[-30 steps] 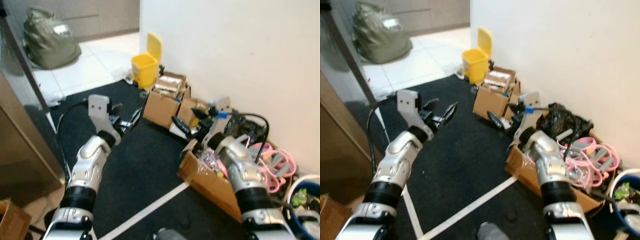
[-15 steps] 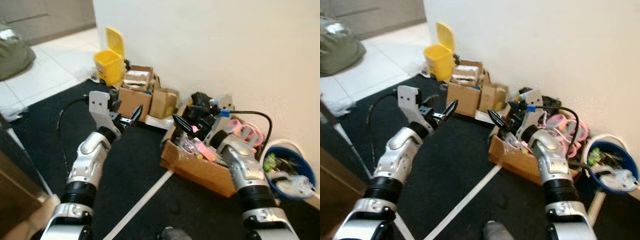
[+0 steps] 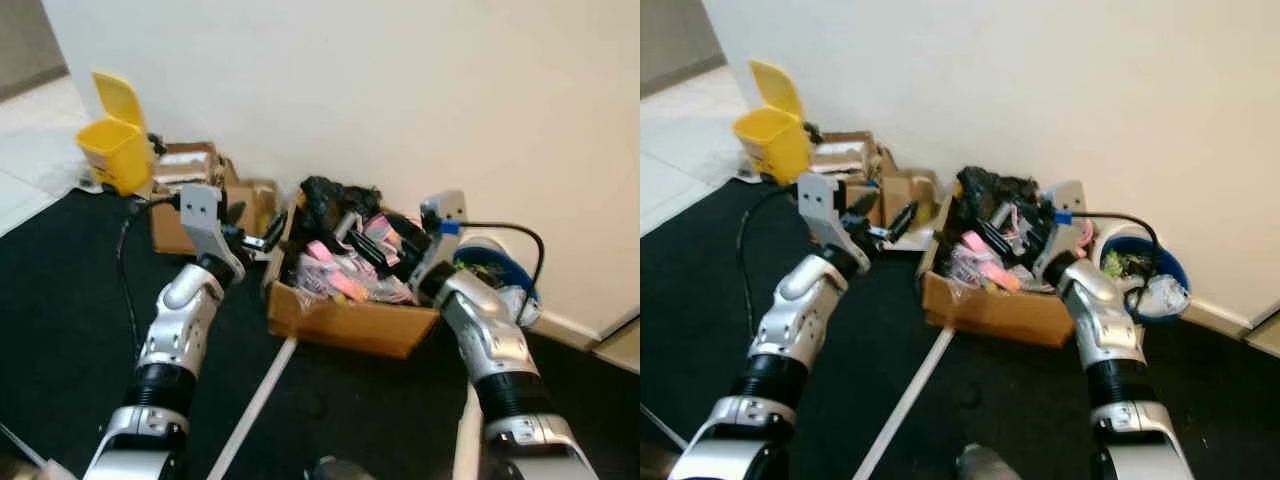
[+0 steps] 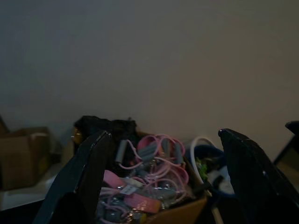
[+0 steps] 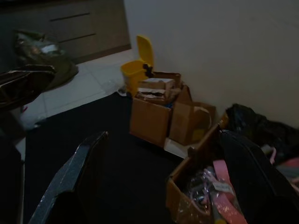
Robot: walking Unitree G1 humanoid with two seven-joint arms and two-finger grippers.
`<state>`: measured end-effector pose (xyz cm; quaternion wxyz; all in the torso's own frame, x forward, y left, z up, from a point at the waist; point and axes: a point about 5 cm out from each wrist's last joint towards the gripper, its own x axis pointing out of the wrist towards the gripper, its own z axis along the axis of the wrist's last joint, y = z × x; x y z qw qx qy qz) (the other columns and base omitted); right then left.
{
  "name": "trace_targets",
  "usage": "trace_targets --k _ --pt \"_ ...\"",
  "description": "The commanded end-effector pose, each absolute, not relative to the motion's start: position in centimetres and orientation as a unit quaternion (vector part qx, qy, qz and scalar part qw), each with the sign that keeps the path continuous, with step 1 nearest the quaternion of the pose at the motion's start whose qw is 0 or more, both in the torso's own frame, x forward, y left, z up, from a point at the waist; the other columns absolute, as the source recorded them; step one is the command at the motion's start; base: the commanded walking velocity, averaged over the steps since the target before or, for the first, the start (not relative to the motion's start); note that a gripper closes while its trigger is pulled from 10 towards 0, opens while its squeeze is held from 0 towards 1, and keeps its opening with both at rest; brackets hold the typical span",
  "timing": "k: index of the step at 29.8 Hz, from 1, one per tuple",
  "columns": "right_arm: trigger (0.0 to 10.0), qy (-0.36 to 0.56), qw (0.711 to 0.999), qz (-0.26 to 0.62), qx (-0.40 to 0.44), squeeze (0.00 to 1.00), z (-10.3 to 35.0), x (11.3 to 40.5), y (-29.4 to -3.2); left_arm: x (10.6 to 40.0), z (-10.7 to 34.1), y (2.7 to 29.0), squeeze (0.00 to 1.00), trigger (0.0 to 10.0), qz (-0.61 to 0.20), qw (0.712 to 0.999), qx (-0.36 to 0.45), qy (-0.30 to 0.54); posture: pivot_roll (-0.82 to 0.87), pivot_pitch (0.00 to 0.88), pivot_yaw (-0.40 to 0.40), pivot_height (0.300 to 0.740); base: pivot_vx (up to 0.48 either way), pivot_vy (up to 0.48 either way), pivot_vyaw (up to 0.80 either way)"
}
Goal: Picking trash to rubbish bin
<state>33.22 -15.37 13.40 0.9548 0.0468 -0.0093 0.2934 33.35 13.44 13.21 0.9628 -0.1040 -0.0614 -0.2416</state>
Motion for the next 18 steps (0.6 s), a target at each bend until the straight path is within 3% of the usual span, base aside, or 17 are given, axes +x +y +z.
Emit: trace_targets --k 1,18 --pt "10.0 -0.001 0.955 0.292 0.046 0.00 13.01 33.14 -15.54 33.27 12.81 13.50 0.00 10.0 -0.241 0.963 -0.107 -0.055 -0.05 0.000 -0.011 0.740 0.000 0.000 -0.80" --pt "10.0 -0.003 0.955 0.292 0.047 0.00 13.13 33.25 -15.52 33.38 12.92 13.56 0.00 10.0 -0.241 0.963 -0.109 -0.056 -0.05 0.000 -0.008 0.740 0.000 0.000 -0.80"
